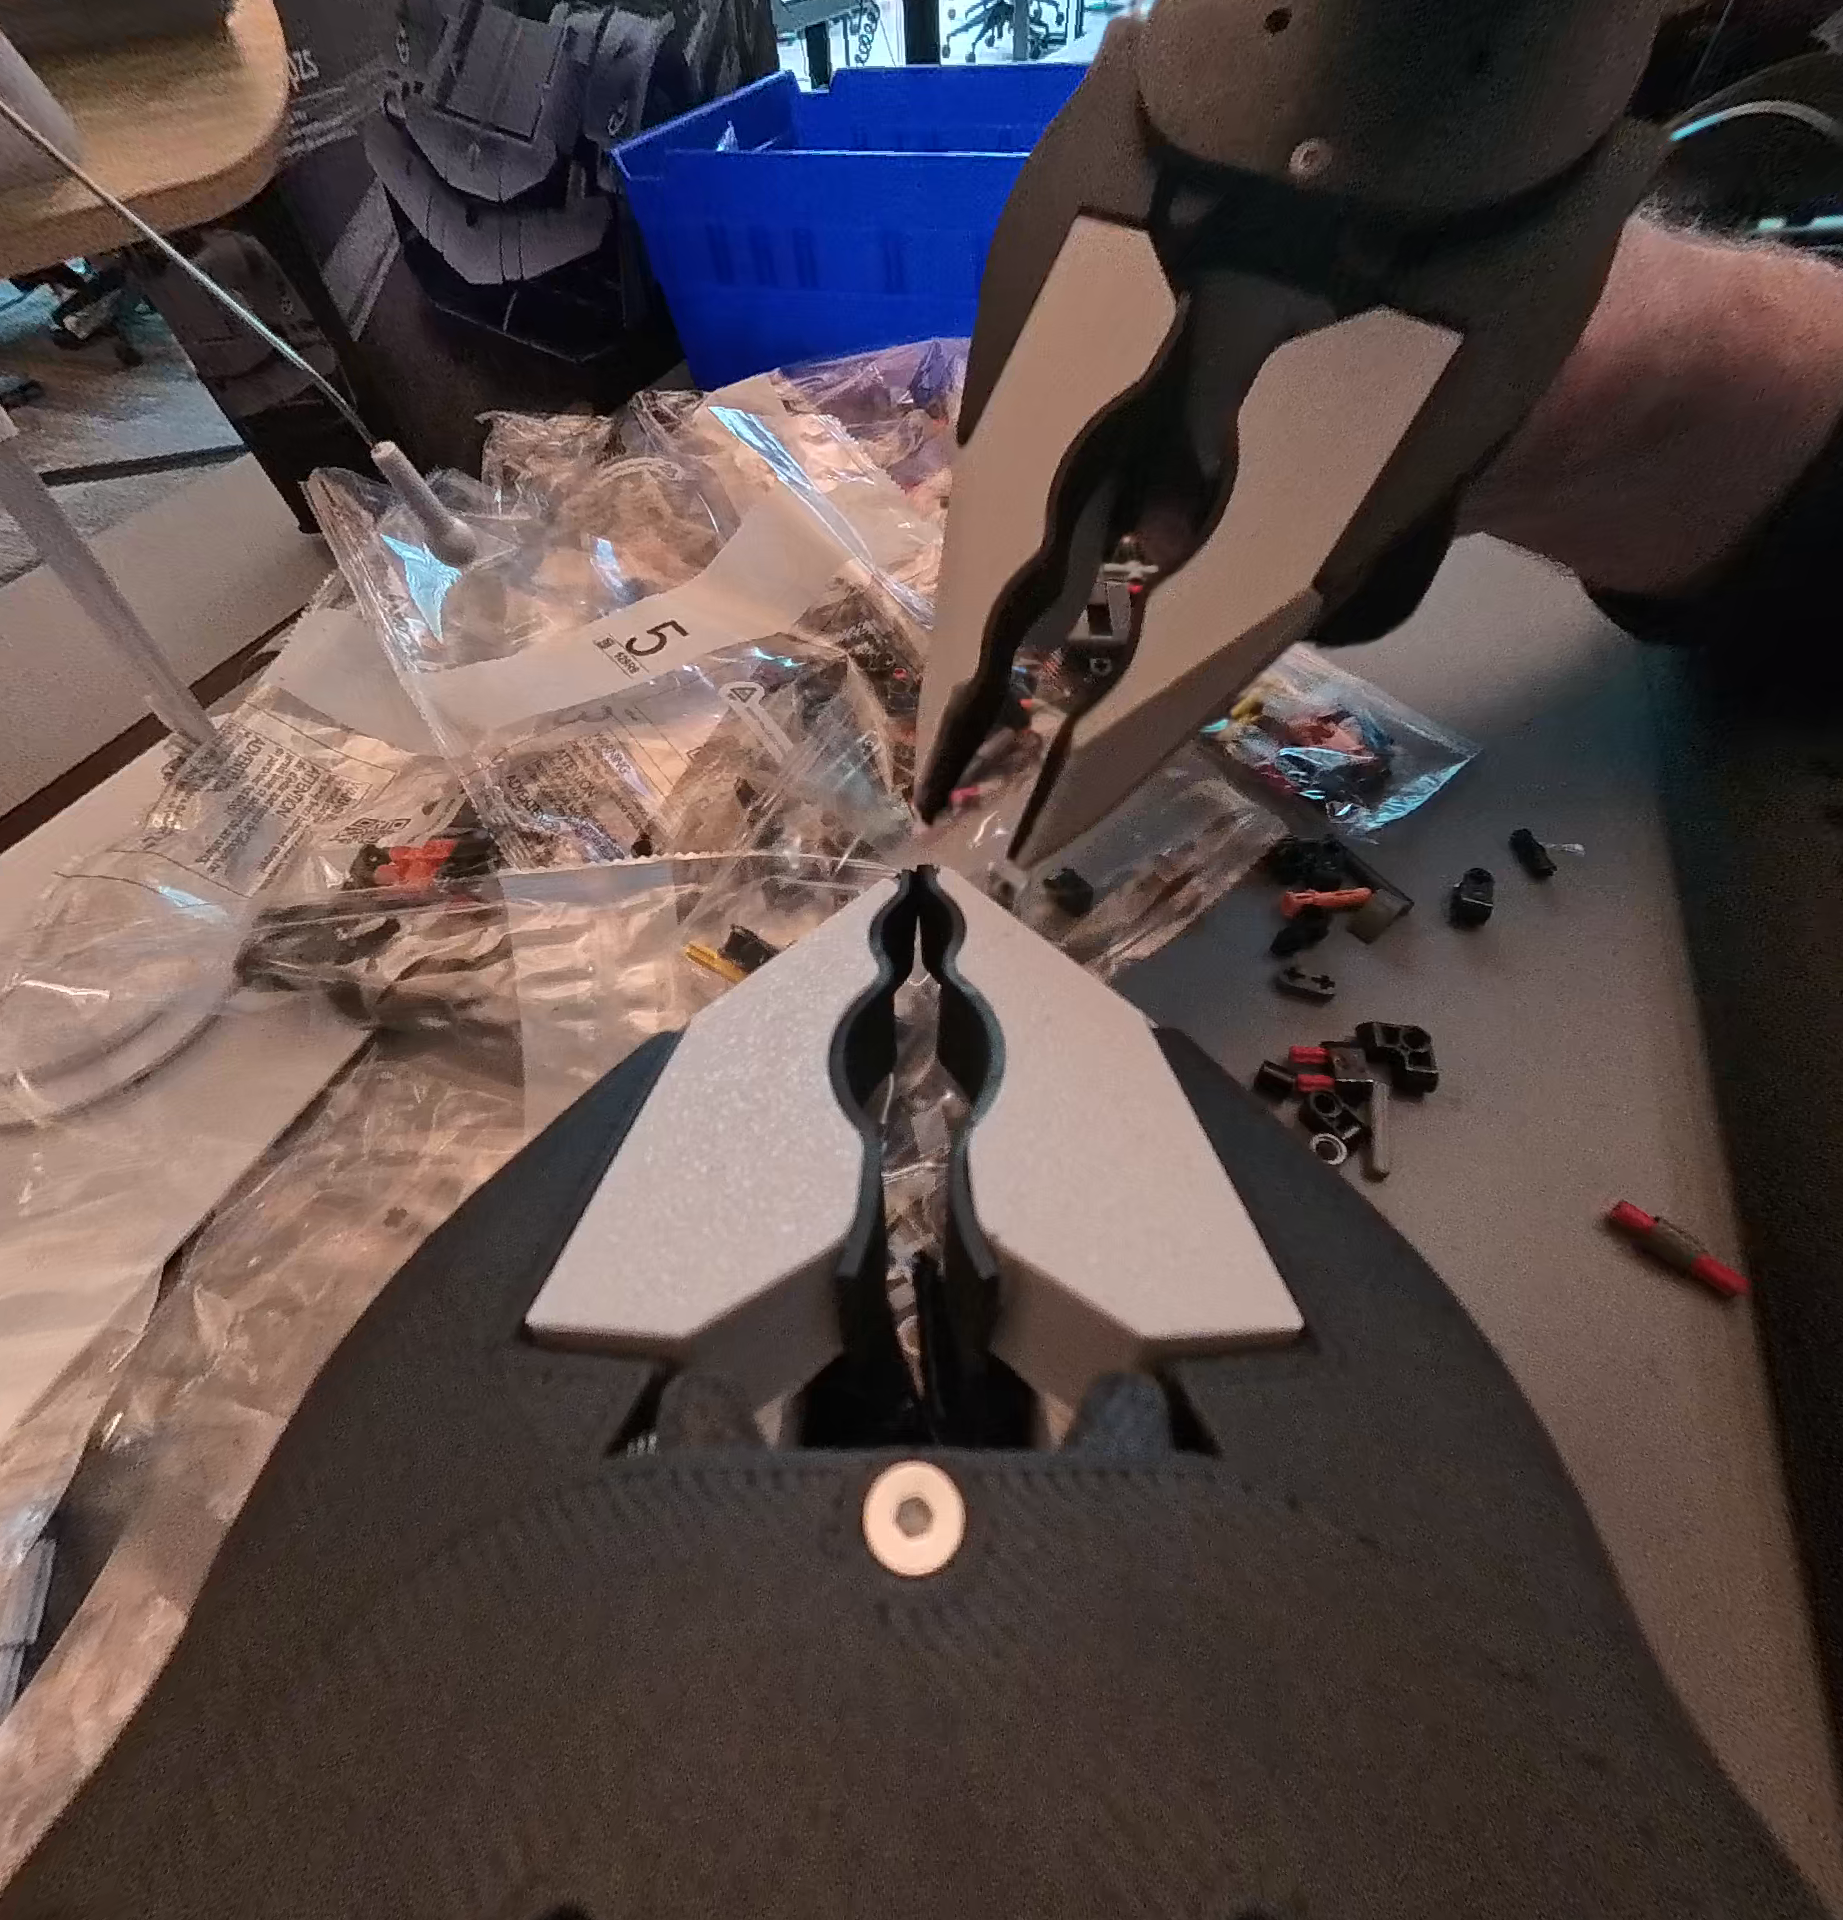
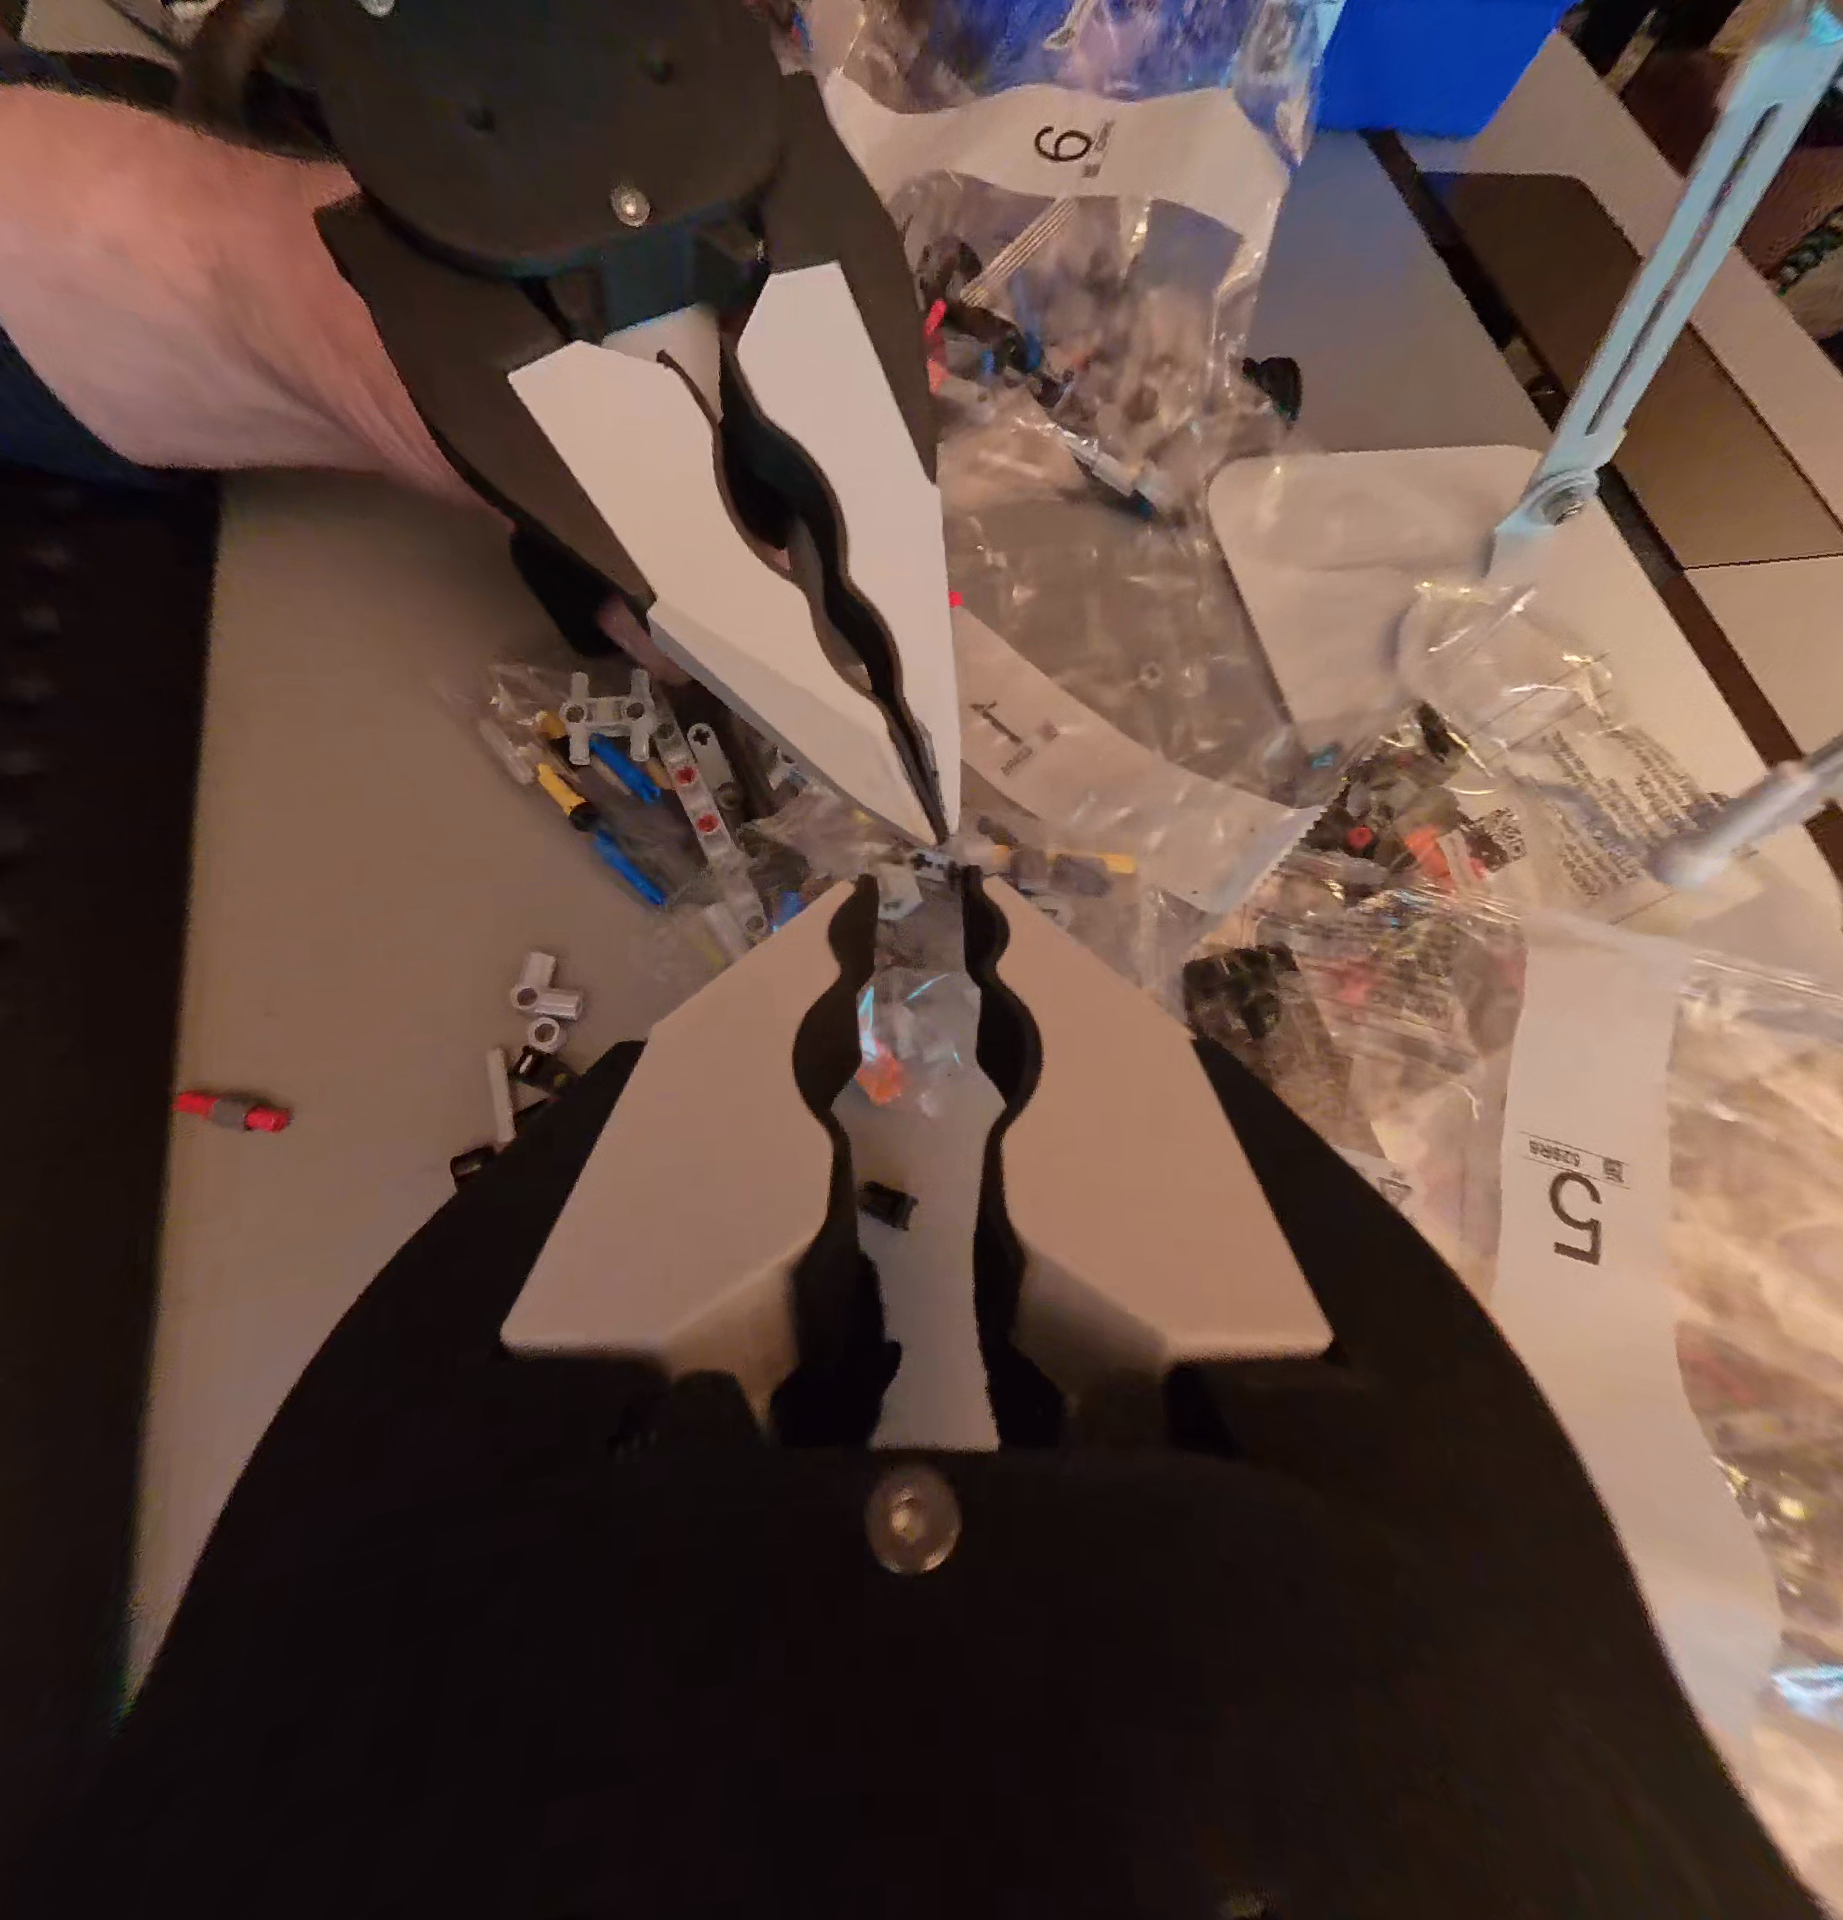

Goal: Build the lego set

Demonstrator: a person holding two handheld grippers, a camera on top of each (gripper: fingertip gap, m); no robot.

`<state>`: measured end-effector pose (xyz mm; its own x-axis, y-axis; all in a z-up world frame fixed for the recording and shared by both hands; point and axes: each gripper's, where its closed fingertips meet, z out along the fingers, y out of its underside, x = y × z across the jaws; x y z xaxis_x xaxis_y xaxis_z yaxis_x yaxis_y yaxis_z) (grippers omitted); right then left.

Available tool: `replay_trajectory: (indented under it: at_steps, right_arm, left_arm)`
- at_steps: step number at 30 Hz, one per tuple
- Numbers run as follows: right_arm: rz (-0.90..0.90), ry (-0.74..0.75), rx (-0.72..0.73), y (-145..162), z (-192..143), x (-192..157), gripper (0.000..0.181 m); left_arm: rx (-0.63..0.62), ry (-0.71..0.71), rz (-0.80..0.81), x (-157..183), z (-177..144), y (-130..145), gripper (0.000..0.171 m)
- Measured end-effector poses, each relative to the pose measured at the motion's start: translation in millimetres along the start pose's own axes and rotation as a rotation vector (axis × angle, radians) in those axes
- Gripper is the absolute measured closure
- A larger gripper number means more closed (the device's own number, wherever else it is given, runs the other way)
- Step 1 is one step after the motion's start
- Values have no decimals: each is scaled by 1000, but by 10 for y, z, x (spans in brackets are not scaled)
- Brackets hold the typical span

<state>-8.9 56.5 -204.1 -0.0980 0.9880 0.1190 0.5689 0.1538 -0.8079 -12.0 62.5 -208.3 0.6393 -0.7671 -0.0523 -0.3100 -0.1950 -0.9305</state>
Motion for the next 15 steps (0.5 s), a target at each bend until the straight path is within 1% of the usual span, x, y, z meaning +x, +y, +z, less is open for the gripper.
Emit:
replay_trajectory:
  at_steps: [3,6,7,9,13,15]
  right_arm:
    - [-5,24,59,-93,-100,40,172]
    - [8,65,52,-66,-172,132,171]
    - [26,51,72,-80,-203,134,171]
    - [81,10,90,-84,-231,126,167]
    - [142,-9,46,20,-189,149,151]
    - [161,26,65,-2,-205,219,148]
  left_arm:
    - [2,-2,-4,-6,-1,-1,171]
    - [12,-8,-22,-30,-14,-10,171]
    - [19,-10,-31,-43,-22,-20,171]
    - [59,-8,-70,-68,-53,-77,171]
    - [150,-31,-163,-195,-168,-191,171]
    - [188,-40,-201,-249,-219,-233,171]
